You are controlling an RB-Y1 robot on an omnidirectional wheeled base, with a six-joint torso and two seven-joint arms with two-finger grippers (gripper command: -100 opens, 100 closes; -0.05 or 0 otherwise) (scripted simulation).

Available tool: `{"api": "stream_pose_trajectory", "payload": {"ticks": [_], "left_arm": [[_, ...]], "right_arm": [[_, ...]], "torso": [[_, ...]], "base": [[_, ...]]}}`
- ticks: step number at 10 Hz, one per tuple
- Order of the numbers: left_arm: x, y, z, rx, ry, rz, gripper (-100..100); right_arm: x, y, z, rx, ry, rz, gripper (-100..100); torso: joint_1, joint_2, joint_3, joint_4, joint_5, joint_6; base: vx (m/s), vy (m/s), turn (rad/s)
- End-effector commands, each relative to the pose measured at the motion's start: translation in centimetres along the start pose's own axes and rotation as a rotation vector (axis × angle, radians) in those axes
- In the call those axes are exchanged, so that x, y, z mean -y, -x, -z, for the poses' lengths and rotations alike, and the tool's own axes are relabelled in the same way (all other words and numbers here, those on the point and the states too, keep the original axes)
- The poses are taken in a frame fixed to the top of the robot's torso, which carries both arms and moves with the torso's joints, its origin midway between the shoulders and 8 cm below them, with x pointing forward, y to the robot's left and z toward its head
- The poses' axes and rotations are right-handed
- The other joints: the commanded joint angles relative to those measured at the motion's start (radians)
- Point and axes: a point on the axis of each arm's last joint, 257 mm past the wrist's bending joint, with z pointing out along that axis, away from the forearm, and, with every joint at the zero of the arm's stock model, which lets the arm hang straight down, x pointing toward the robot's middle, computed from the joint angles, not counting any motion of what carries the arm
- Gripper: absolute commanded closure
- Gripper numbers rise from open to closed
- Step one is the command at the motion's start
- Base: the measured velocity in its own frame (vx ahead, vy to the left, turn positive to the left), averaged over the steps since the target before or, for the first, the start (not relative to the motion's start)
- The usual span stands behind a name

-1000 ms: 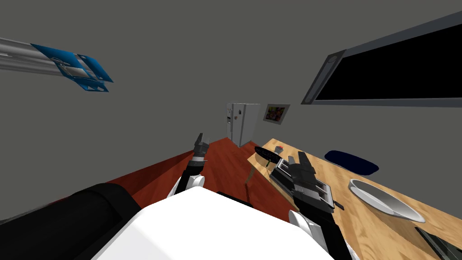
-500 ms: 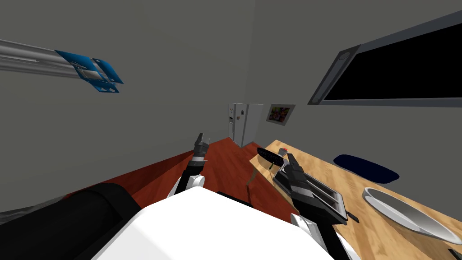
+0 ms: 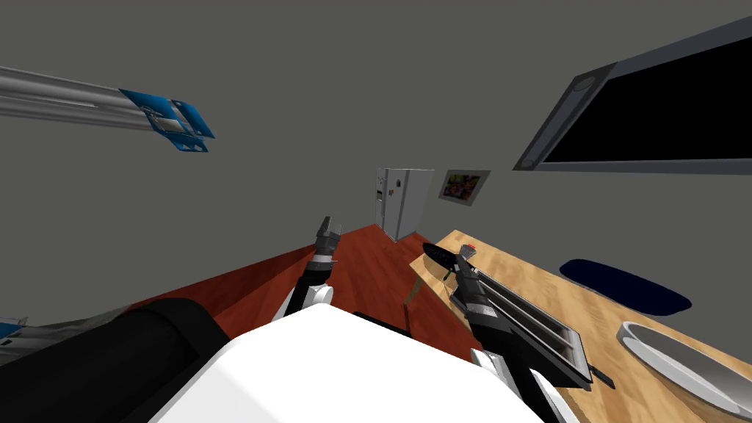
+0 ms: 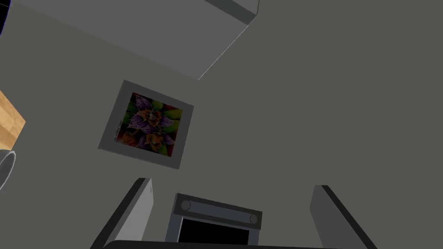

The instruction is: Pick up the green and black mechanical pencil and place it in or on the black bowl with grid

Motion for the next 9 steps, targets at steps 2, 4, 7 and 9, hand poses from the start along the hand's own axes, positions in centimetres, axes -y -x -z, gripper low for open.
{"api": "stream_pose_trajectory", "payload": {"ticks": [2,4,7,9], "left_arm": [[0.0,0.0,0.0,0.0,0.0,0.0,0],[0.0,0.0,0.0,0.0,0.0,0.0,0],[0.0,0.0,0.0,0.0,0.0,0.0,0],[0.0,0.0,0.0,0.0,0.0,0.0,0]], "right_arm": [[3.9,-1.3,0.7,-0.062,-0.088,0.061,-100],[5.4,-1.8,1.0,-0.086,-0.122,0.086,-100],[10.2,-2.9,2.3,-0.163,-0.225,0.173,-100],[13.5,-3.3,3.5,-0.217,-0.298,0.239,-100]], "torso": [[0.0,0.0,0.0,0.0,0.0,0.0],[0.0,0.0,0.0,0.0,0.0,0.0],[0.0,0.0,0.0,0.0,0.0,0.0],[0.0,0.0,0.0,0.0,0.0,0.0]], "base": [[0.033,0.017,0.105],[0.025,0.012,0.071],[0.024,0.014,0.102],[0.038,0.021,0.099]]}}
